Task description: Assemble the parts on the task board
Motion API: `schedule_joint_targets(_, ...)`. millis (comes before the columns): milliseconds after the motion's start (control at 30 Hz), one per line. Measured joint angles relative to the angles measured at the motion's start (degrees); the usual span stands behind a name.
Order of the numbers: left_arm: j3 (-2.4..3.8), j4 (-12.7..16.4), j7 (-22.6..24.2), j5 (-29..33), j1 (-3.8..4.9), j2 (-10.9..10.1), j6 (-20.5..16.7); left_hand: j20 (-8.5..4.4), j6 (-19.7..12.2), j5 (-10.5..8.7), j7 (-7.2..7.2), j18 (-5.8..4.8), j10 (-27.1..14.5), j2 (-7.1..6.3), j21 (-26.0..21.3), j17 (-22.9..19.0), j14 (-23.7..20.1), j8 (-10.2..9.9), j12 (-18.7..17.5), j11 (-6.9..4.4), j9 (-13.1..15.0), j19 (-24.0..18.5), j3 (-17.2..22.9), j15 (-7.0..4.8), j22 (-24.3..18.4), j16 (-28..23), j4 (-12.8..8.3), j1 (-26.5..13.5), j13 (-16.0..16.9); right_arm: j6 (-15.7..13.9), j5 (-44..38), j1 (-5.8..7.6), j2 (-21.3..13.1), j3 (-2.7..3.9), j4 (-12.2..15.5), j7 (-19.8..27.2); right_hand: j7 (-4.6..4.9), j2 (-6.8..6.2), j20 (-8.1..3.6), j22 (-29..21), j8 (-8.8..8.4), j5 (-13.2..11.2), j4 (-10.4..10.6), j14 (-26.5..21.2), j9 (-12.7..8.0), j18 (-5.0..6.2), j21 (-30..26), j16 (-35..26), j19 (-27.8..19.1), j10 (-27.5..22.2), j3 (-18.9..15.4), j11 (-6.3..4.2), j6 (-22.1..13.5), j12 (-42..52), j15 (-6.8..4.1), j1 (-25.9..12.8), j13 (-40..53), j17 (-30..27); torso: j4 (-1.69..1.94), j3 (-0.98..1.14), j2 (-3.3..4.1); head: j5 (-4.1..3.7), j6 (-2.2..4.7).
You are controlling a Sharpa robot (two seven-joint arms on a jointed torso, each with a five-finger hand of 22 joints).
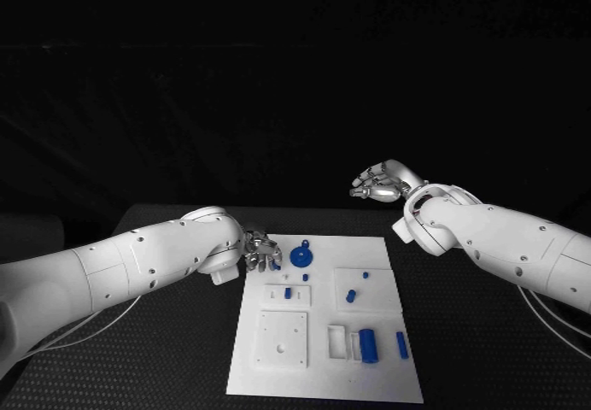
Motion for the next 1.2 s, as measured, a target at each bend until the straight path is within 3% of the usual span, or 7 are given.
schedule_joint_targets(233,-1.75,5.1,-0.2,-4.0,-0.07,-1.9,-3.0,-0.40,1.2,3.51,-0.38,0.00,1.7,-0.45,2.1,1.2,1.2,0.6,1.9,-0.91,0.8,1.3,0.2,-0.81,0.0,2.2,-0.2,-1.3,2.3,0.0,0.0,0.00,-0.1,0.00,0.3,0.0,0.00,0.00,0.00,0.0,0.00,0.0,0.0,0.0,0.0,-0.01,0.0,0.0,0.0,0.0,0.0,0.00,0.0,0.0,0.00,0.0,0.0,0.0,-0.01,-0.02,0.02,0.07,-0.10)
schedule_joint_targets(333,-2.92,6.8,-0.2,-5.9,-0.06,-2.8,-4.3,-0.62,1.4,4.71,-0.34,0.00,1.8,-0.43,3.1,1.6,1.4,1.0,3.1,-1.02,1.2,1.7,0.1,-0.81,0.0,3.3,-0.3,-1.4,3.3,0.1,0.0,0.00,-0.1,-0.01,0.3,0.0,0.00,0.00,0.00,0.0,0.00,0.0,0.0,0.0,0.0,0.00,0.0,0.0,0.0,0.0,0.0,0.00,0.0,0.0,0.00,0.0,0.0,0.0,-0.01,-0.04,0.03,0.15,-0.25)
schedule_joint_targets(600,-5.05,9.9,-0.4,-10.2,-0.36,-4.9,-6.7,-0.41,1.4,5.29,-0.35,0.00,2.0,-0.37,3.6,1.7,1.7,1.9,3.6,-1.21,1.6,1.9,0.0,-0.82,0.0,3.7,-0.4,-1.7,4.0,0.1,0.0,0.00,-0.2,-0.01,0.5,0.0,0.00,0.00,0.00,0.1,0.00,0.2,0.0,0.0,0.0,0.00,0.0,0.0,0.0,0.0,0.0,0.00,0.0,0.0,0.00,0.0,0.0,0.0,0.01,-0.06,0.04,0.31,-0.55)
schedule_joint_targets(800,-5.54,10.6,-0.5,-11.7,-0.96,-5.5,-7.6,-0.62,1.6,5.29,-0.39,0.00,1.9,-0.45,4.0,1.8,1.9,2.0,3.8,-1.33,1.6,2.1,0.2,-0.92,0.0,3.7,-0.5,-1.9,4.2,0.1,0.0,0.00,-0.2,-0.01,0.5,0.0,0.00,0.00,0.00,0.1,0.00,0.2,0.0,0.0,0.0,0.00,0.0,0.0,0.0,0.0,0.0,0.00,0.0,0.0,0.00,0.0,0.0,0.0,0.03,-0.10,0.03,0.60,-0.71)
schedule_joint_targets(1000,-5.63,10.5,-0.5,-12.7,-2.51,-5.4,-8.2,-0.62,1.6,5.29,-0.39,0.00,1.9,-0.44,4.0,1.8,2.0,2.0,3.8,-1.33,1.6,2.1,0.1,-0.95,0.0,3.9,-0.6,-1.9,4.3,0.1,0.0,-0.01,-0.2,-0.01,0.6,-0.1,0.00,0.00,0.00,0.2,0.00,0.2,0.2,0.0,-0.1,0.00,0.0,0.0,0.0,0.0,0.2,0.00,0.0,0.0,0.00,0.0,0.0,0.0,0.01,-0.12,0.02,0.69,-0.77)
schedule_joint_targets(1200,-5.56,10.1,-0.5,-13.6,-2.86,-5.2,-8.5,-0.62,1.8,5.28,-0.52,0.00,1.9,-0.44,4.0,1.8,1.9,2.0,4.0,-1.32,1.6,2.1,0.1,-1.12,0.0,3.9,-0.6,-1.9,4.3,0.1,0.0,-0.02,-0.3,-0.01,0.6,-0.1,0.00,0.00,0.20,0.2,0.00,0.4,0.2,-0.1,-0.1,0.00,0.0,0.0,-0.2,0.0,0.2,0.00,0.0,0.0,0.11,0.0,0.0,0.0,-0.08,-0.12,0.06,0.57,-0.76)
